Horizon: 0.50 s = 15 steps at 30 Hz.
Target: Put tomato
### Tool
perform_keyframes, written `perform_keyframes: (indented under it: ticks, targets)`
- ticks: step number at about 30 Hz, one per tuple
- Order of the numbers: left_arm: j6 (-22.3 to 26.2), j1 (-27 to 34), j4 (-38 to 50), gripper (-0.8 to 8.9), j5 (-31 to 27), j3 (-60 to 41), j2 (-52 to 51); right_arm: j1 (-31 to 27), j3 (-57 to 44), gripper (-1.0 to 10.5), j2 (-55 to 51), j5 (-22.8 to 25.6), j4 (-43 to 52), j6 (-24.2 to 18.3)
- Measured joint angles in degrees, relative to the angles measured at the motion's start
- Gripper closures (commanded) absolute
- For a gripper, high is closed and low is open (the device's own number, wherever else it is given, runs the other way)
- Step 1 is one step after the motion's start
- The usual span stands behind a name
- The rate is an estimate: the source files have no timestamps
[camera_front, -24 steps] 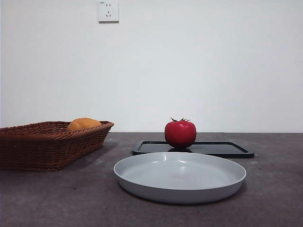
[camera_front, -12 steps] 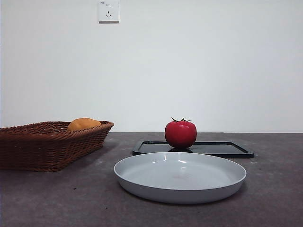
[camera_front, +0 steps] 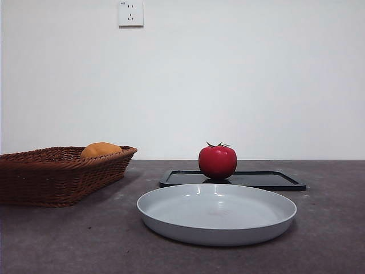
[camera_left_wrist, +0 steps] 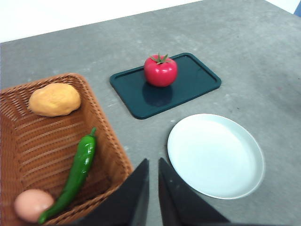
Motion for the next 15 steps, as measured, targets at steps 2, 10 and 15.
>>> perform_keyframes:
  ticks: [2, 10, 15]
  targets:
    - [0.00, 3.76, 1.11, 7.84, 0.13, -0.83, -1.03, 0.00, 0.00, 9.3, 0.00, 0.00, 0.00, 0.00]
    - [-1.07, 22.27, 17.20, 7.84, 0.11, -26.73, -20.57, 0.00, 0.00, 9.3, 0.00, 0.00, 0.00, 0.00]
    - [-2.75, 25.29, 27.04, 7.84, 0.11, -40.02, -27.82, 0.00, 0.00, 9.3, 0.00, 0.00, 0.00, 0.00]
